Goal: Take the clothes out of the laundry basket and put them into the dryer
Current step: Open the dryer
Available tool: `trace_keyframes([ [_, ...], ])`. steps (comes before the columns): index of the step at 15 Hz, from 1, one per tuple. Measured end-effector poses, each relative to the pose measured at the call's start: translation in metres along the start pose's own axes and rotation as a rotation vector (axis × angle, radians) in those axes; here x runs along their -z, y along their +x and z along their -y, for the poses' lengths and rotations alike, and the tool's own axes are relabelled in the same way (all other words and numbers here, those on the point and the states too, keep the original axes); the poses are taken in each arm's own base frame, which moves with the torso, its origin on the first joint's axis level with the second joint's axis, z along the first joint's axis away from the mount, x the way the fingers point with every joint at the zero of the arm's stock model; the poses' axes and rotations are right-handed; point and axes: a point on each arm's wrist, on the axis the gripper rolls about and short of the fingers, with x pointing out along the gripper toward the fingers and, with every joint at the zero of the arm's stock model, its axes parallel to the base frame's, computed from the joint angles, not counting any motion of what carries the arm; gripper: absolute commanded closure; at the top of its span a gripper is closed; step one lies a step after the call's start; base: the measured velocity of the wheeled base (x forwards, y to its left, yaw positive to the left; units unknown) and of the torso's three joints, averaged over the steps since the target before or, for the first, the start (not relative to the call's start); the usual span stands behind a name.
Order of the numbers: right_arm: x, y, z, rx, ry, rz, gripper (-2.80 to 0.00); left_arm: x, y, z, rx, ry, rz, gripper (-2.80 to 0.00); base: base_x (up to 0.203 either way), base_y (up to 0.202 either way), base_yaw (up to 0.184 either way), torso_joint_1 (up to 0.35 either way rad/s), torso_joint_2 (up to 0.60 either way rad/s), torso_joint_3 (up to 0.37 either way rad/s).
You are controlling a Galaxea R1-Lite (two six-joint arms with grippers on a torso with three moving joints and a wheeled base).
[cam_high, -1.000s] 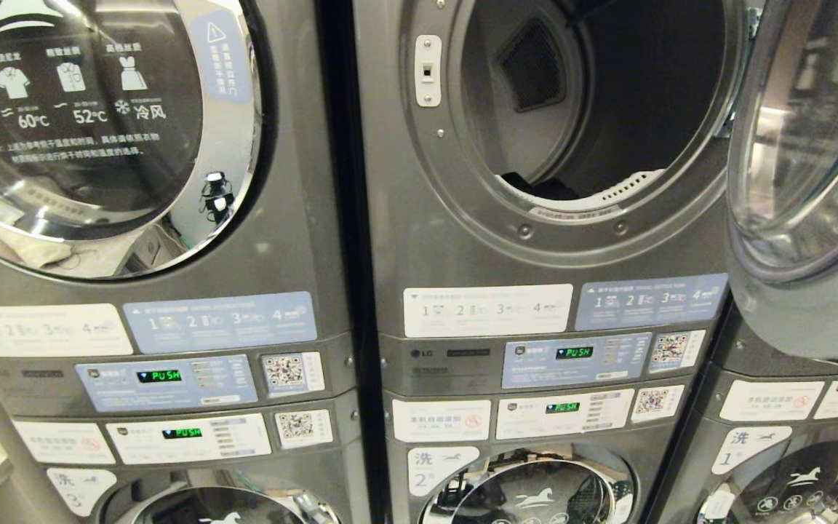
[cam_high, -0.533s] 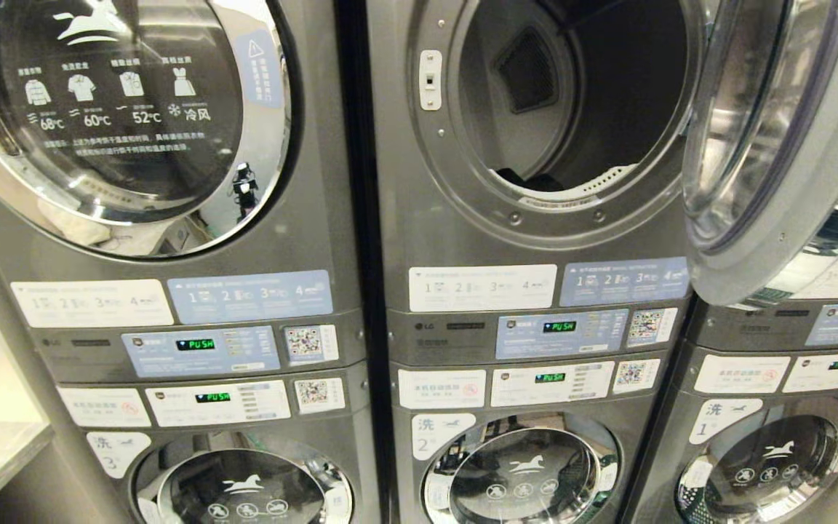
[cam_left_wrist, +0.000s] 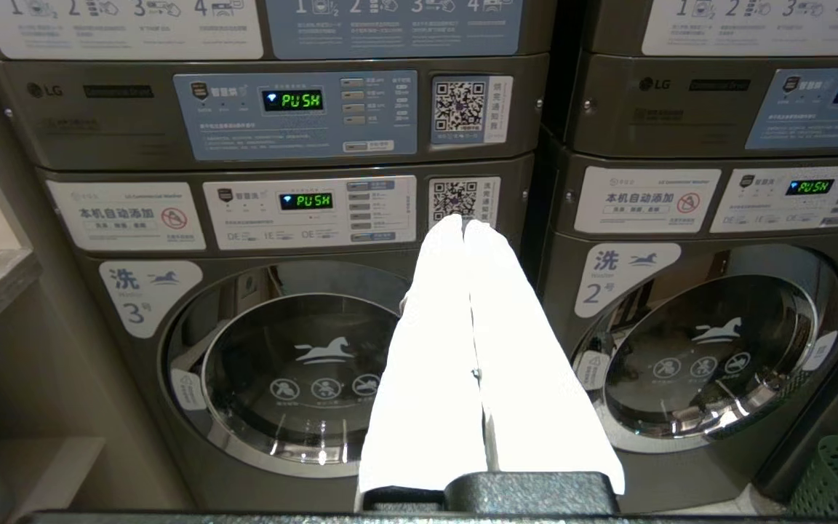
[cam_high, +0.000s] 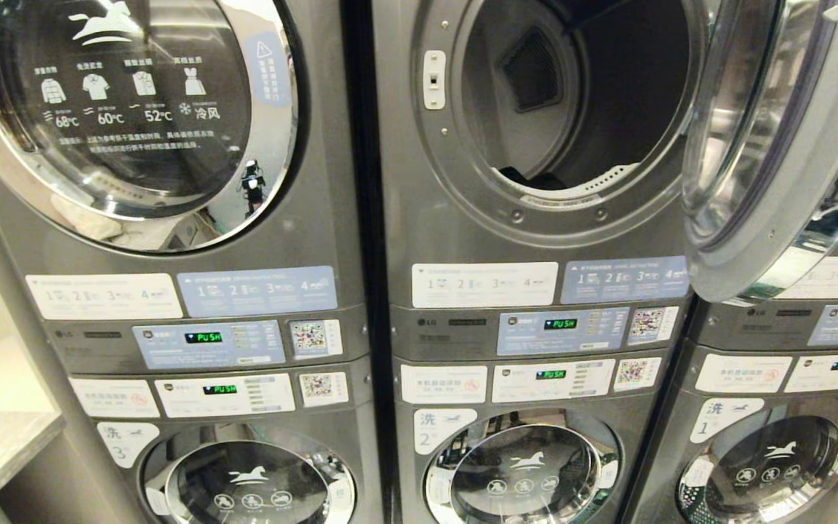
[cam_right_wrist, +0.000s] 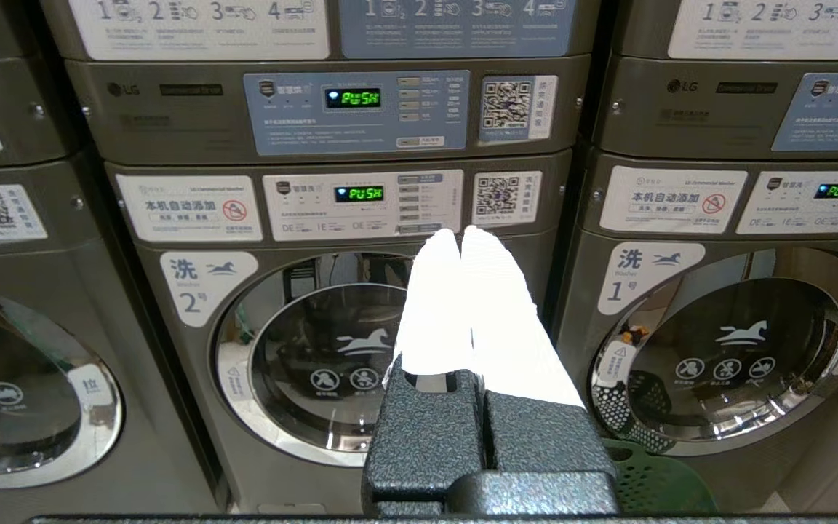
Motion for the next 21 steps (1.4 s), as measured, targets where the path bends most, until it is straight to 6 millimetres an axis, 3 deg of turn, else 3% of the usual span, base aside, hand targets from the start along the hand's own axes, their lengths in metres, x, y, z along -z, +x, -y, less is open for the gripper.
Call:
trace_keyframes([
  [21,0.0000,0.0000,0.0000,-0.001,-0.001,0.000,0.00,0.0001,0.0000,0.0000,0.000,-0.002,-0.001,0.00,0.000,-0.196,0.001,0.002,0.00,0.002],
])
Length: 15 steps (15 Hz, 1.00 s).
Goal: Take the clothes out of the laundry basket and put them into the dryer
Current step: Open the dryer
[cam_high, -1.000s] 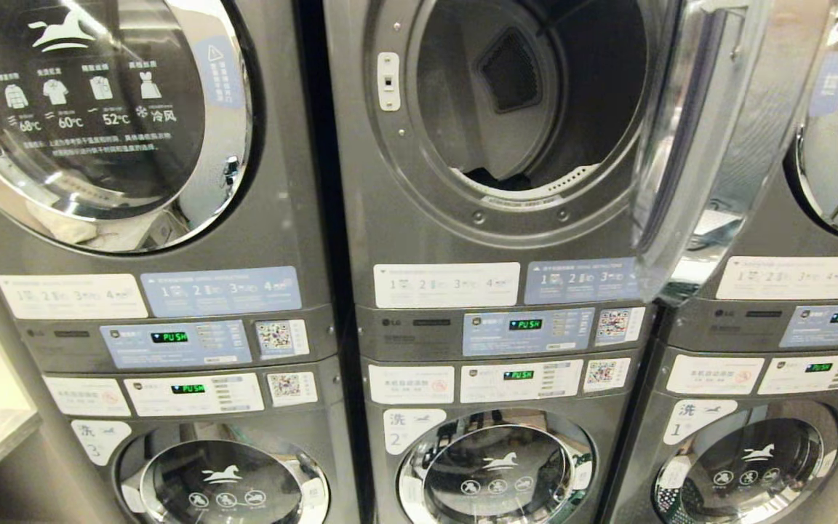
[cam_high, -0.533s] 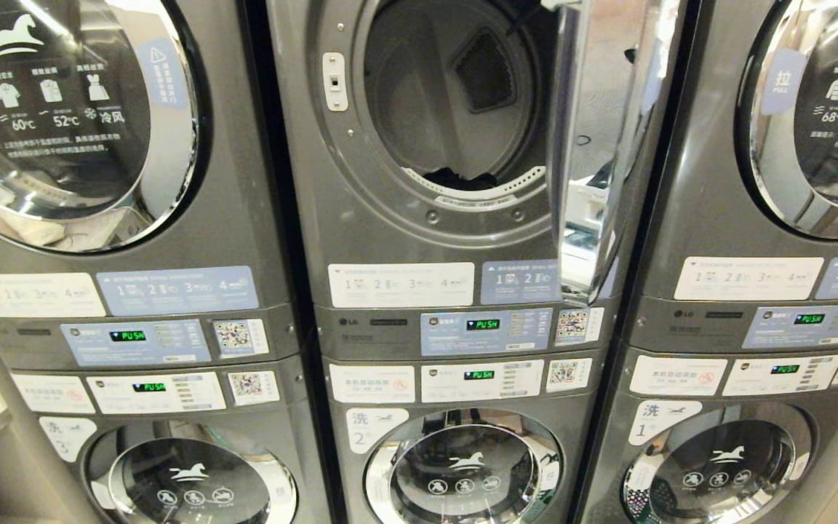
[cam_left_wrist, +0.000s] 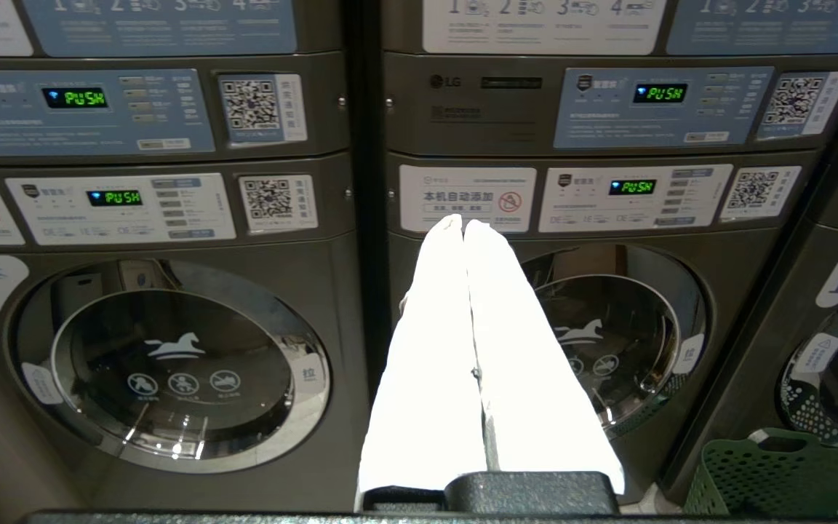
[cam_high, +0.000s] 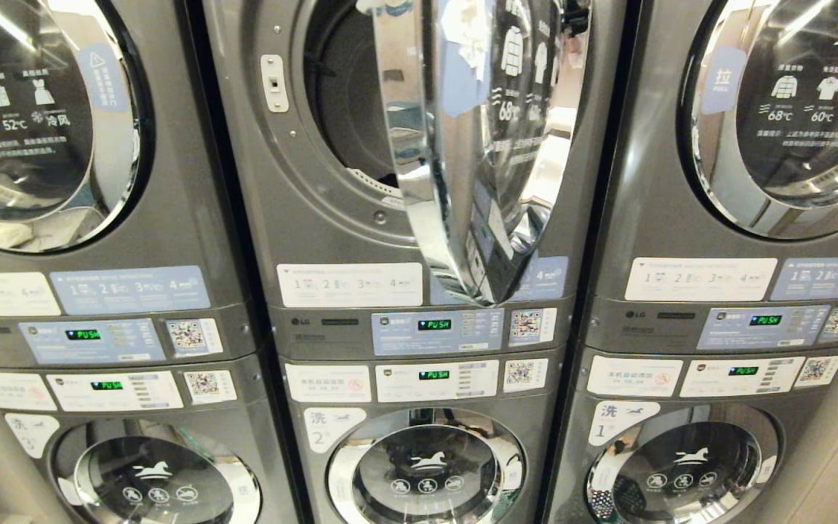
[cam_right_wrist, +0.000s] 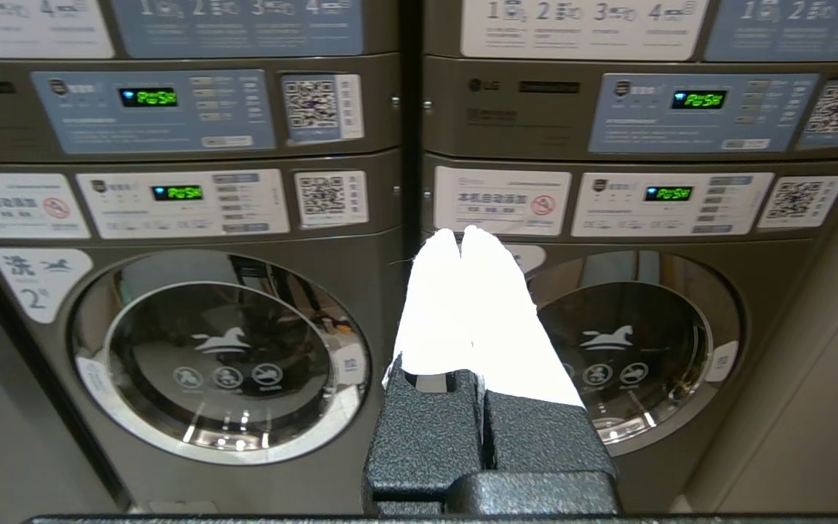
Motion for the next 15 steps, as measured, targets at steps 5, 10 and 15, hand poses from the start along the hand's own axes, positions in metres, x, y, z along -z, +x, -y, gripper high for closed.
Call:
trace_keyframes([
  [5,0.0000,0.0000,0.0000,0.001,-0.002,0.000,0.00,0.0000,0.0000,0.0000,0.000,0.000,0.000,0.00,0.000,-0.195,0.003,0.000,0.01,0.001],
  [10,0.0000,0.0000,0.0000,0.000,-0.002,0.000,0.00,0.0000,0.0000,0.0000,0.000,0.002,0.000,0.00,0.000,-0.194,0.000,0.001,0.00,0.002],
  [15,0.0000,0.0000,0.0000,0.001,-0.002,0.000,0.00,0.0000,0.0000,0.0000,0.000,0.003,0.000,0.00,0.000,-0.180,0.002,0.003,0.00,0.003],
])
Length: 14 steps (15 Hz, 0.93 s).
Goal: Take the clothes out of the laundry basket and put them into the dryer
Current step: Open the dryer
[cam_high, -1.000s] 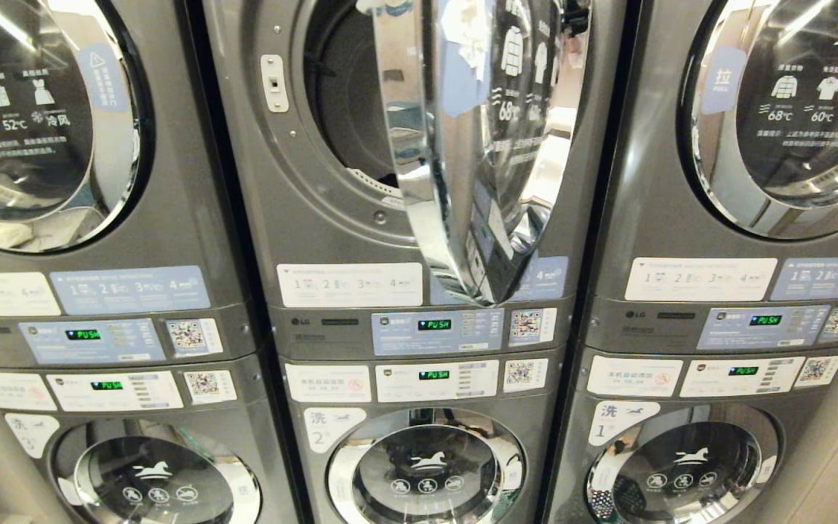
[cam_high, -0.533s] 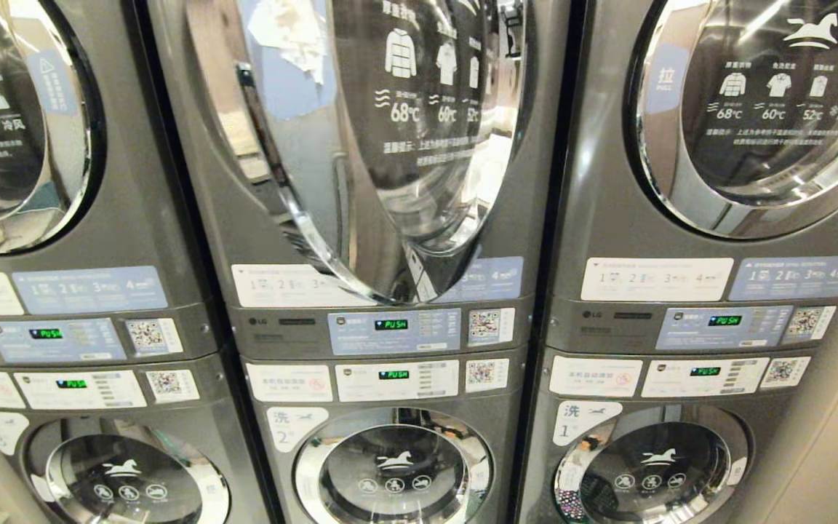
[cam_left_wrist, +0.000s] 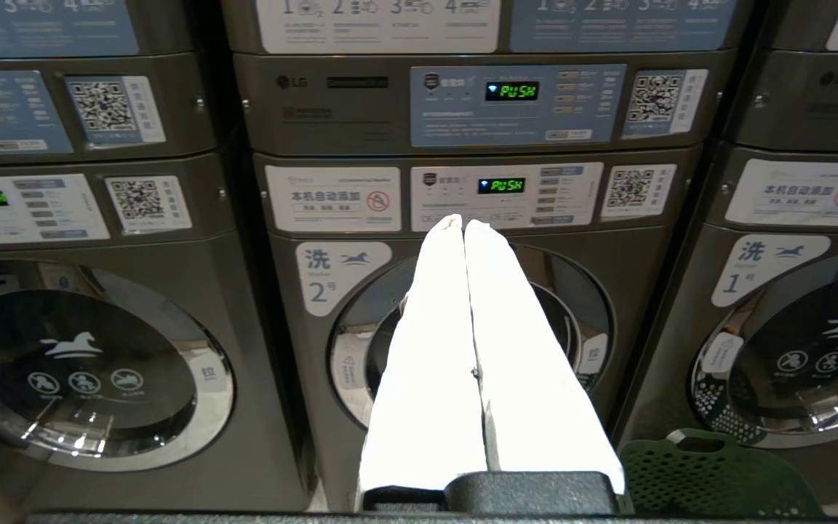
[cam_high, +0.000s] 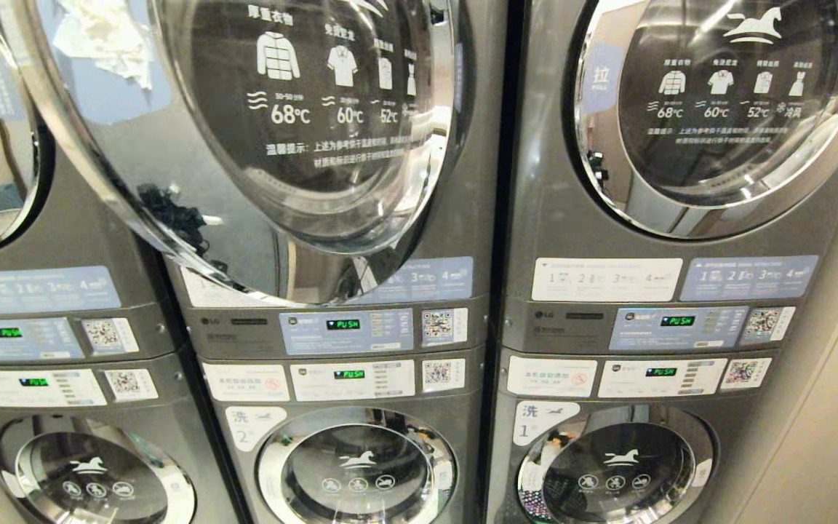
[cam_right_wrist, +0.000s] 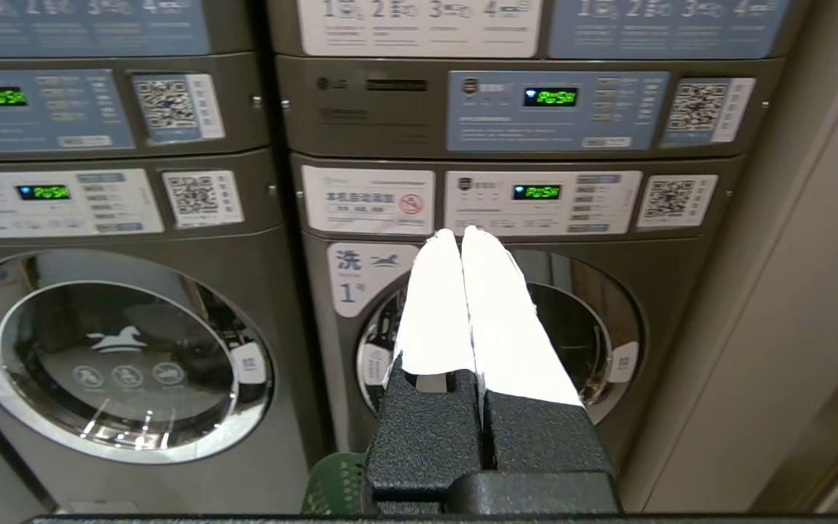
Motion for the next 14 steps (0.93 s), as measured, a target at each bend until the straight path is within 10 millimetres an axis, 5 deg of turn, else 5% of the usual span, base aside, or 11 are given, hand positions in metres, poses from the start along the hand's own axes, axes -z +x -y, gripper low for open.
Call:
trace_keyframes([
  [7,0.000,0.000,0.000,0.000,0.002,0.000,0.00,-0.012,-0.003,0.002,0.074,0.083,0.062,0.00,0.000,-0.012,0.000,0.001,0.00,0.001],
  [11,0.000,0.000,0.000,0.000,0.001,0.000,0.00,-0.084,-0.012,0.005,0.275,0.093,0.186,0.00,0.000,0.000,0.000,0.000,0.00,0.000],
  [14,0.000,0.000,0.000,0.001,0.001,0.000,0.00,-0.148,0.006,0.005,0.358,0.048,0.188,0.00,0.000,0.000,0.000,0.000,0.00,0.000],
])
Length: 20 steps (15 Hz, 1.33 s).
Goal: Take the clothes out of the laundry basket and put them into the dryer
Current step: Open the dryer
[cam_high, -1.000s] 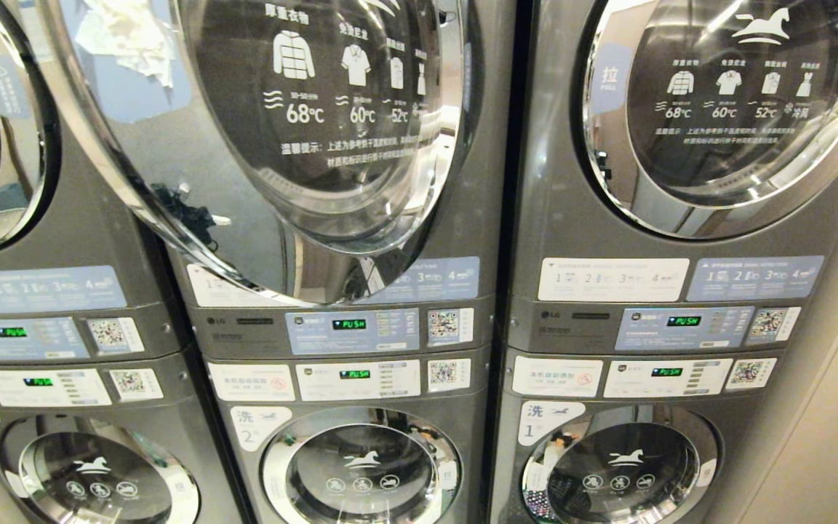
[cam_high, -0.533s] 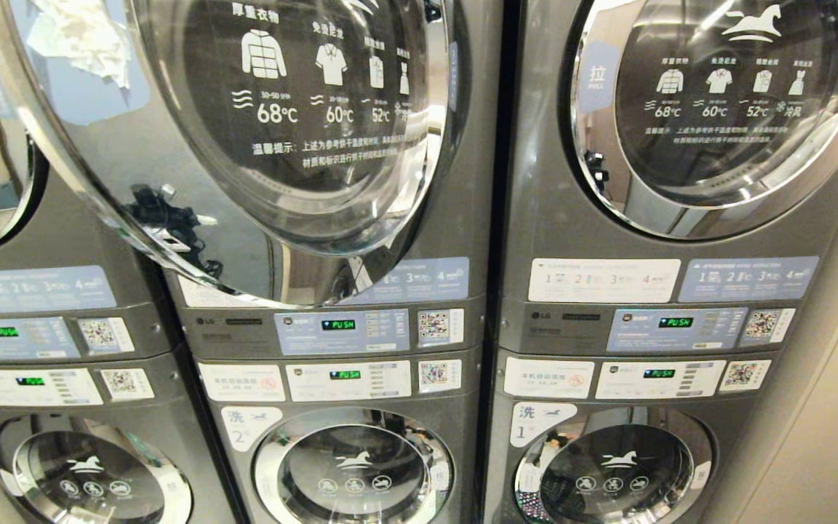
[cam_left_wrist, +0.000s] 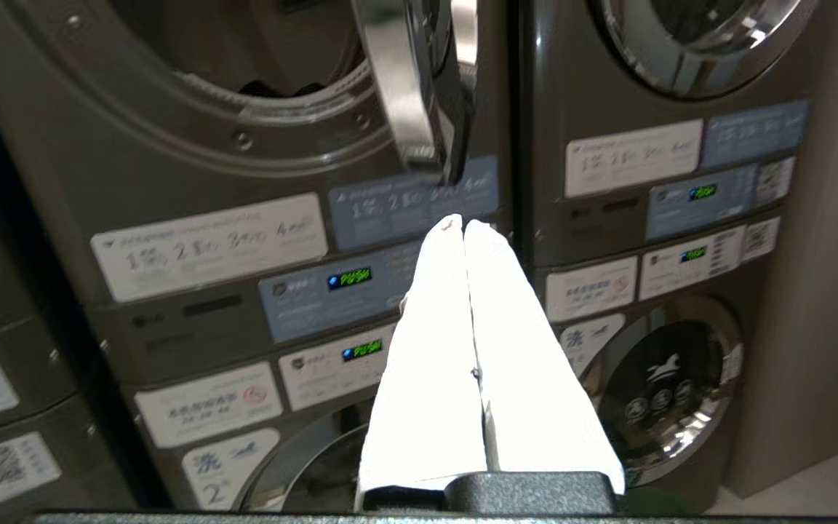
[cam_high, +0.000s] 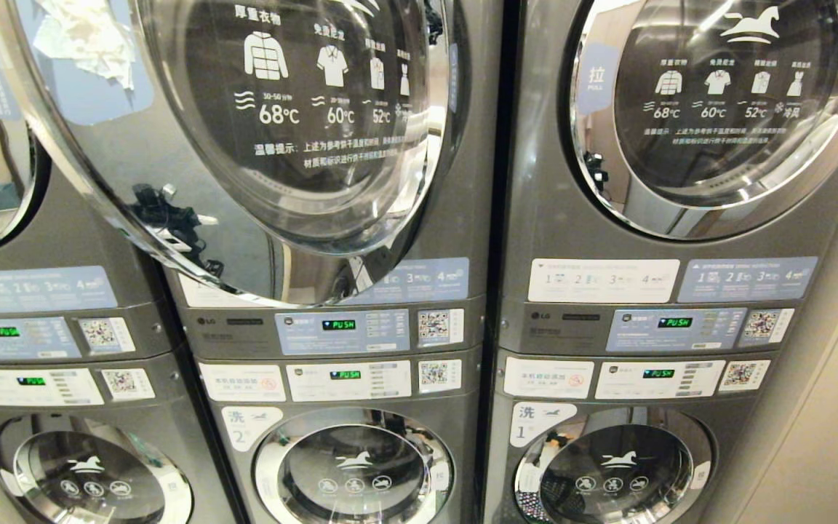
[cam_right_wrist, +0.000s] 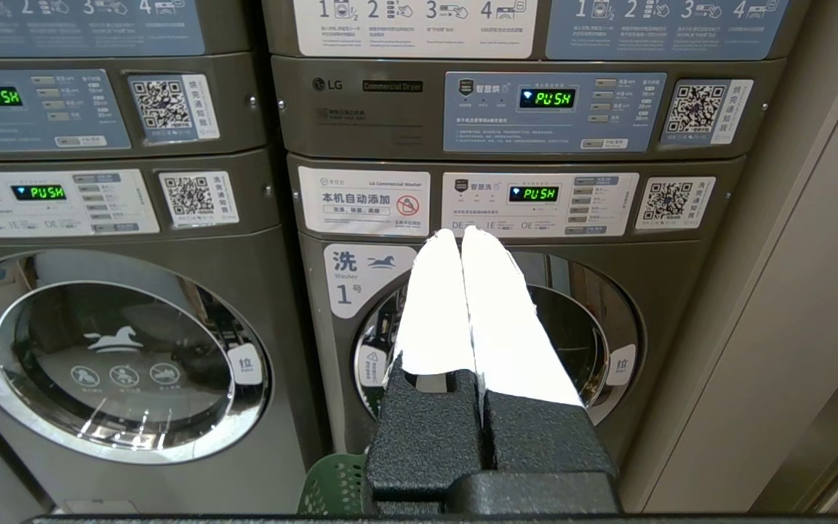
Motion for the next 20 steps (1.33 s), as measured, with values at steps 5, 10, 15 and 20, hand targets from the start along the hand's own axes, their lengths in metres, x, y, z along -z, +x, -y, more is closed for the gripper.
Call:
trace_keyframes([
  [5,0.000,0.000,0.000,0.000,0.001,0.000,0.00,-0.061,0.083,-0.031,0.021,-0.068,0.002,0.00,0.000,0.000,0.000,0.000,0.00,0.000],
  [10,0.000,0.000,0.000,0.000,0.001,0.000,0.00,-0.081,0.159,-0.061,0.003,-0.044,0.022,0.00,0.000,0.000,0.000,0.000,0.00,0.000],
  [15,0.000,0.000,0.000,0.000,0.000,0.000,0.00,-0.075,0.189,-0.067,0.035,-0.040,-0.007,0.00,0.000,0.000,0.000,0.000,0.00,0.000],
  [20,0.000,0.000,0.000,0.000,0.001,0.000,0.00,-0.078,0.200,-0.028,0.277,0.014,0.038,0.00,0.000,0.000,0.000,0.000,0.00,0.000],
])
